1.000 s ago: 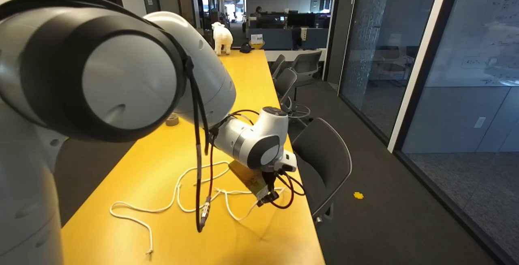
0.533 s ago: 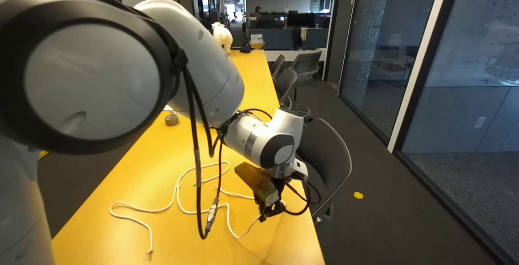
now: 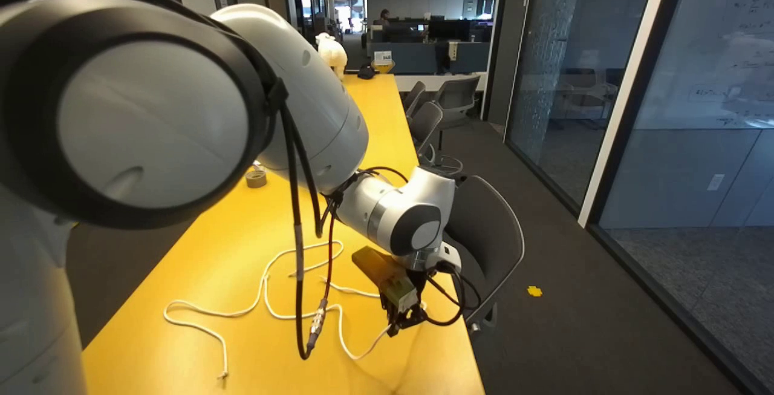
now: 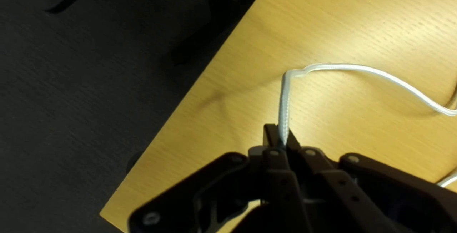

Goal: Untangle the ropes on the table

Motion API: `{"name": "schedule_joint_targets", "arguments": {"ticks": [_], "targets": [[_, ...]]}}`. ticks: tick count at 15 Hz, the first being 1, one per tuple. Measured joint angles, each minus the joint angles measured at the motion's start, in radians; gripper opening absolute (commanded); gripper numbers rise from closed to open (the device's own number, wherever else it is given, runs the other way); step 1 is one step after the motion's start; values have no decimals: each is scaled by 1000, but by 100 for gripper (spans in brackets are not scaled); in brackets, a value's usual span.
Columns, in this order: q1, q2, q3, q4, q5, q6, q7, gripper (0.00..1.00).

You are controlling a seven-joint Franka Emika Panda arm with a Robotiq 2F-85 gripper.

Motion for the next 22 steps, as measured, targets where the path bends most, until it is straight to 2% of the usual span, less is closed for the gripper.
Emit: {"name": "schedule_joint_targets", "arguments": {"ticks": [1, 2, 3, 4, 11, 13, 18, 22], "targets": [[-1, 4, 0, 0, 0, 1, -1, 1], [-2, 7, 0, 0, 0, 1, -1, 21], [-4, 9, 0, 1, 0, 2, -1, 29], [-6, 12, 0, 2, 0, 2, -1, 35], [-12, 31, -5, 6, 0, 7, -1, 88], [-12, 32, -6, 5, -4, 6, 1, 99], [23, -10, 4, -12, -100, -77, 25, 100], [88, -159, 60, -98, -169, -184, 33, 100]]}}
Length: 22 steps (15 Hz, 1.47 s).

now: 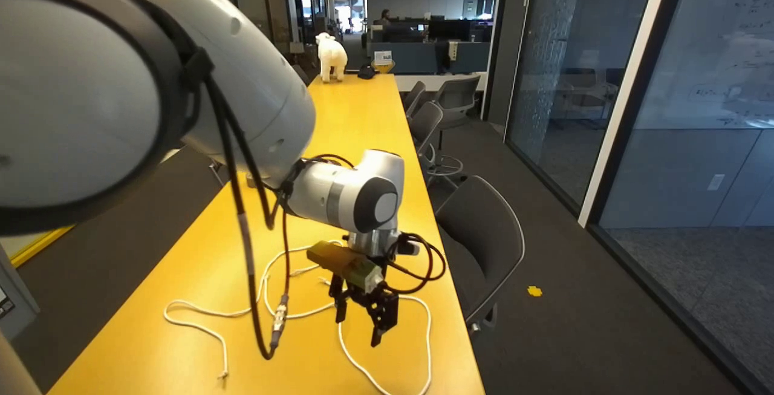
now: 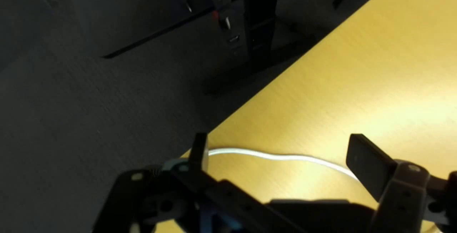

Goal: Untangle the ropes on the table

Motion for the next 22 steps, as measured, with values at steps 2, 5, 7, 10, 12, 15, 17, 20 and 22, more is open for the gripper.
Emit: {"name": "schedule_joint_targets", "arguments": {"ticks": [2, 5, 7, 10, 12, 15, 17, 20, 22], "targets": [[25, -102, 39, -55, -3, -43, 4, 100], [48, -262, 93, -124, -3, -114, 29, 100], [55, -375, 128, -160, -2, -168, 52, 100], [58, -540, 173, -199, -2, -207, 72, 100], [59, -651, 195, -227, -2, -207, 74, 100], [62, -789, 218, -268, -2, -207, 74, 100], [63, -854, 223, -287, 1, -206, 73, 100], [63, -909, 223, -310, 10, -200, 71, 100], [63, -920, 221, -328, 23, -170, 65, 100]]}}
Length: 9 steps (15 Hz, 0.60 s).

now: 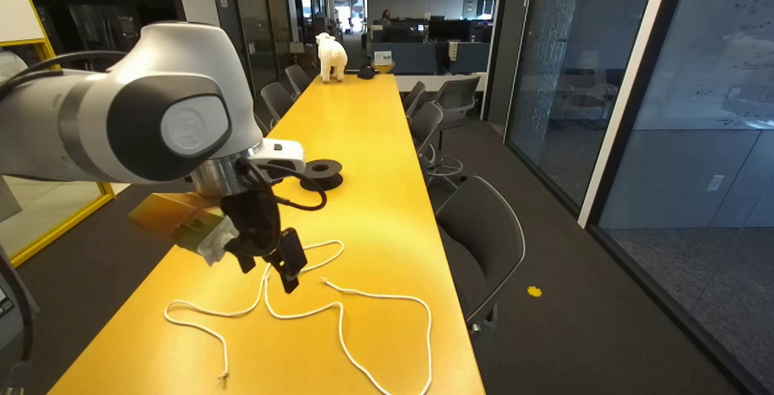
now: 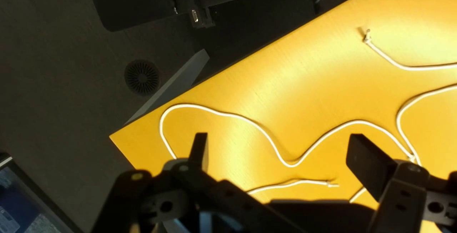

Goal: Untangle the ropes on the table

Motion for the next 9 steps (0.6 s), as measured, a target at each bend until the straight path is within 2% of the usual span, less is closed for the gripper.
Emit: {"name": "schedule_joint_targets", "arguments": {"ticks": [9], "targets": [[0, -1, -1, -25, 13, 41, 0, 100]]}}
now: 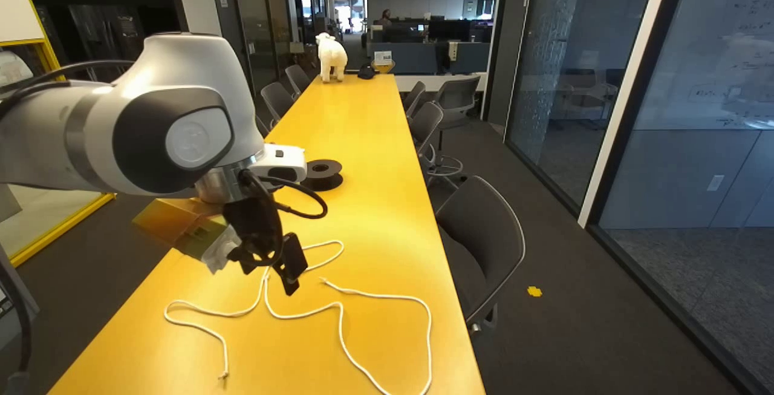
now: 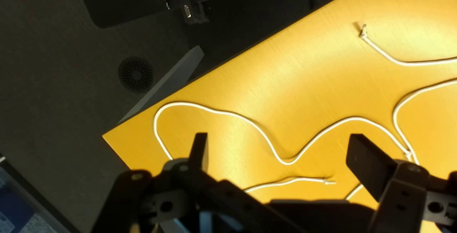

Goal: Untangle the ropes on the table

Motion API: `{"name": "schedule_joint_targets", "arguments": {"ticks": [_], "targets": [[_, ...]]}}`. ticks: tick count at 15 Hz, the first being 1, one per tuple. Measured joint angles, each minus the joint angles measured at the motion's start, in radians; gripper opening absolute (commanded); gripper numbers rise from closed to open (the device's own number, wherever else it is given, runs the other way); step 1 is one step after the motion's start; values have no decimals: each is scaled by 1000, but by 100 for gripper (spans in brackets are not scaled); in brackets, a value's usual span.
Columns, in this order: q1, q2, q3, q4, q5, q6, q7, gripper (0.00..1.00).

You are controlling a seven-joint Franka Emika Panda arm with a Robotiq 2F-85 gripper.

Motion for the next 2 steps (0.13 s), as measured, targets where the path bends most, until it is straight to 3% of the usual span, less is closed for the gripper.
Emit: {"name": "schedule_joint_targets", "arguments": {"ticks": [2], "targets": [[0, 0, 0, 0, 0, 0, 0, 100]]}}
